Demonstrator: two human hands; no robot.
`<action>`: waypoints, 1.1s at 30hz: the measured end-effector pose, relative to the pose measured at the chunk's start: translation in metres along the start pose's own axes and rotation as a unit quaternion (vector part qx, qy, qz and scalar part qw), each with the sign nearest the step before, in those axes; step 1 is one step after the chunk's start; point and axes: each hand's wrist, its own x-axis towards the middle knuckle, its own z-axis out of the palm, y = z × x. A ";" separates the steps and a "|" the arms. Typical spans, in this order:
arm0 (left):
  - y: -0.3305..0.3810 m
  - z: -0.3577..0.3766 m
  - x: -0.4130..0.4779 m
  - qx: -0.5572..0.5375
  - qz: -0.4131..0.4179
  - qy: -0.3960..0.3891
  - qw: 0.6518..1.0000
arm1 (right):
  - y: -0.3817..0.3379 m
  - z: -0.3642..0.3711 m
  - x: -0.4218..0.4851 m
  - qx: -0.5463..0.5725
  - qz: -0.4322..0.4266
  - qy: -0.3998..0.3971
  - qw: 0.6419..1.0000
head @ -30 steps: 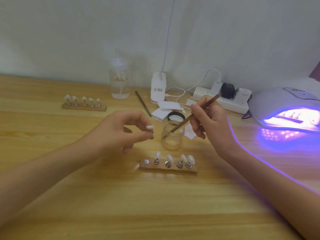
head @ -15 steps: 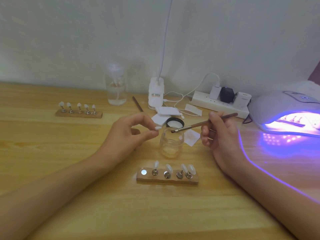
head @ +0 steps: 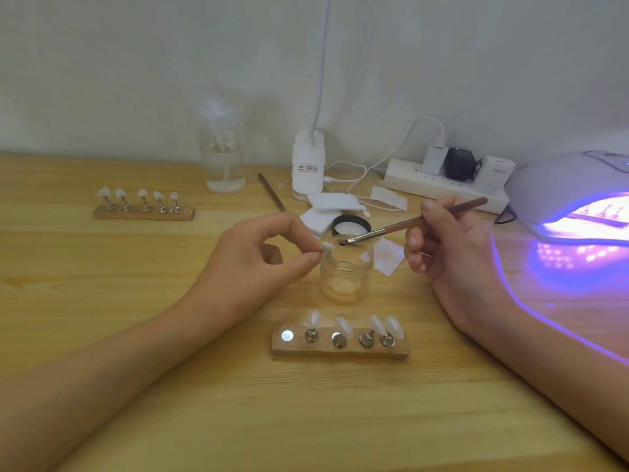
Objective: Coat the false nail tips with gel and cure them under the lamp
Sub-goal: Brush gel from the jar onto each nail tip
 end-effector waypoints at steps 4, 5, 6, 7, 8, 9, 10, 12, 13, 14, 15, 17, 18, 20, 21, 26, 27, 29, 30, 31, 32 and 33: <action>0.000 0.000 -0.001 0.001 0.009 -0.003 1.000 | -0.002 0.001 -0.001 -0.001 -0.013 -0.008 1.000; 0.000 0.000 -0.001 0.002 0.011 -0.002 1.000 | -0.002 0.001 -0.002 0.000 -0.013 -0.014 1.000; 0.000 0.000 -0.001 0.004 0.012 -0.001 1.000 | -0.003 0.002 -0.002 0.001 -0.013 -0.021 1.000; 0.000 0.000 -0.001 0.005 0.013 -0.001 1.000 | -0.003 0.003 -0.002 0.002 -0.012 -0.028 1.000; 0.000 0.000 -0.001 0.006 0.014 -0.001 1.000 | -0.003 0.003 -0.003 0.002 -0.013 -0.033 0.999; 0.000 0.000 -0.001 0.007 0.016 -0.001 1.000 | -0.003 0.004 -0.003 0.002 -0.015 -0.038 0.999; 0.000 0.000 -0.001 0.008 0.017 0.000 1.000 | -0.003 0.004 -0.003 0.001 -0.017 -0.042 0.999; 0.001 0.000 -0.001 0.011 0.020 -0.001 1.000 | -0.002 0.004 -0.003 -0.002 -0.020 -0.047 0.999; 0.001 0.000 -0.001 0.012 0.022 -0.001 1.000 | -0.002 0.004 -0.003 -0.005 -0.020 -0.048 0.999; 0.001 0.000 -0.001 0.012 0.023 -0.002 1.000 | -0.001 0.004 -0.003 -0.009 -0.021 -0.049 0.999; 0.001 0.000 -0.001 0.011 0.024 -0.001 1.000 | -0.001 0.003 -0.003 -0.016 -0.021 -0.047 0.999; 0.001 0.000 -0.001 0.013 0.025 -0.002 1.000 | 0.001 0.001 -0.002 -0.031 -0.022 -0.034 0.999; 0.002 0.000 -0.001 0.013 0.025 -0.003 1.000 | 0.001 0.000 -0.002 -0.034 -0.022 -0.028 0.999; 0.001 -0.001 -0.001 0.010 0.023 -0.002 1.000 | 0.001 -0.001 -0.002 -0.025 -0.023 -0.028 0.999; 0.001 -0.001 -0.001 0.008 0.022 -0.001 1.000 | 0.001 0.000 -0.001 -0.020 -0.024 -0.034 0.999; 0.001 -0.001 -0.002 0.008 0.015 0.002 1.000 | 0.001 0.001 -0.002 -0.046 -0.027 -0.028 0.998; 0.001 0.000 -0.002 0.008 0.016 0.002 1.000 | 0.001 0.001 -0.003 -0.043 -0.027 -0.023 0.998; 0.002 0.000 -0.002 0.007 0.017 0.002 1.000 | 0.000 0.001 -0.003 -0.027 -0.032 -0.029 0.999; 0.002 0.000 -0.002 0.008 0.019 0.001 1.000 | -0.001 0.002 -0.003 -0.020 -0.036 -0.037 0.998; 0.002 0.000 -0.002 0.011 0.022 0.000 1.000 | -0.001 0.003 -0.003 -0.018 -0.037 -0.044 0.998; 0.002 -0.001 -0.002 0.014 0.026 0.001 1.000 | -0.001 0.003 -0.003 -0.021 -0.037 -0.048 0.998; 0.002 0.000 -0.002 0.017 0.029 0.002 0.999 | -0.001 0.003 -0.003 -0.029 -0.037 -0.048 0.998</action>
